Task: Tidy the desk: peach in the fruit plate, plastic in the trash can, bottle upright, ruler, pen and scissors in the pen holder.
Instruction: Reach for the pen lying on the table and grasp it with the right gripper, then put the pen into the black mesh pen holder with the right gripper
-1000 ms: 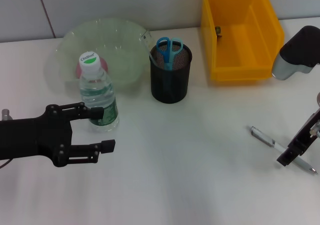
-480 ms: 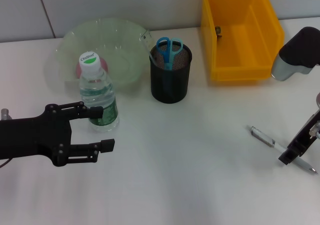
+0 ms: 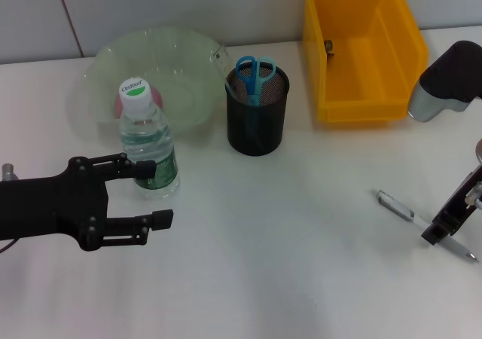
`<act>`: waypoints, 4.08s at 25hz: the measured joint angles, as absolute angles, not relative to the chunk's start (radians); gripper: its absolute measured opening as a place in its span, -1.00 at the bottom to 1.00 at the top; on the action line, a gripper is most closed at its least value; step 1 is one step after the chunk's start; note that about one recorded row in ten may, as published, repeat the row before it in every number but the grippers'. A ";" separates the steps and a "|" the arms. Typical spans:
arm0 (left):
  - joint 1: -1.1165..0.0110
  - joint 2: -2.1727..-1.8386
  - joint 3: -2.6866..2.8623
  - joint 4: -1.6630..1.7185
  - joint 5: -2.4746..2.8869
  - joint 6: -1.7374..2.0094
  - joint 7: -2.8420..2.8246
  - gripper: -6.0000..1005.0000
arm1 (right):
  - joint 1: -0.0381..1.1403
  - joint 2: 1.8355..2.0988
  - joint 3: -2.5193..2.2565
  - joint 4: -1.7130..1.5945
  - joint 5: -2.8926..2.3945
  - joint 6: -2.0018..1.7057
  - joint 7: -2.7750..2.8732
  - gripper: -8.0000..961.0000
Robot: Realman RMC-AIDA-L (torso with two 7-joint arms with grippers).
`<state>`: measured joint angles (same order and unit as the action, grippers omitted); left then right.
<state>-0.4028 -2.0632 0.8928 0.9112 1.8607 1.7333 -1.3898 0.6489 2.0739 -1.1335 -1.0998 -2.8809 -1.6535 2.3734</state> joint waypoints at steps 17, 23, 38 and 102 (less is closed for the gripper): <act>-0.400 -2.063 0.891 0.911 1.861 1.733 -1.389 0.59 | 0.649 2.075 -1.157 -1.097 -2.894 -1.654 2.381 -0.34; -0.400 -2.063 0.891 0.911 1.861 1.733 -1.386 0.59 | 0.654 2.075 -1.157 -1.093 -2.895 -1.652 2.383 -0.34; -0.403 -2.063 0.891 0.911 1.861 1.733 -1.384 0.59 | 0.656 2.075 -1.183 -1.092 -2.896 -1.652 2.391 -0.71; -0.394 -2.066 0.897 0.897 1.850 1.743 -1.395 0.59 | 0.489 2.085 -1.467 -0.963 -1.539 -0.694 1.581 -0.69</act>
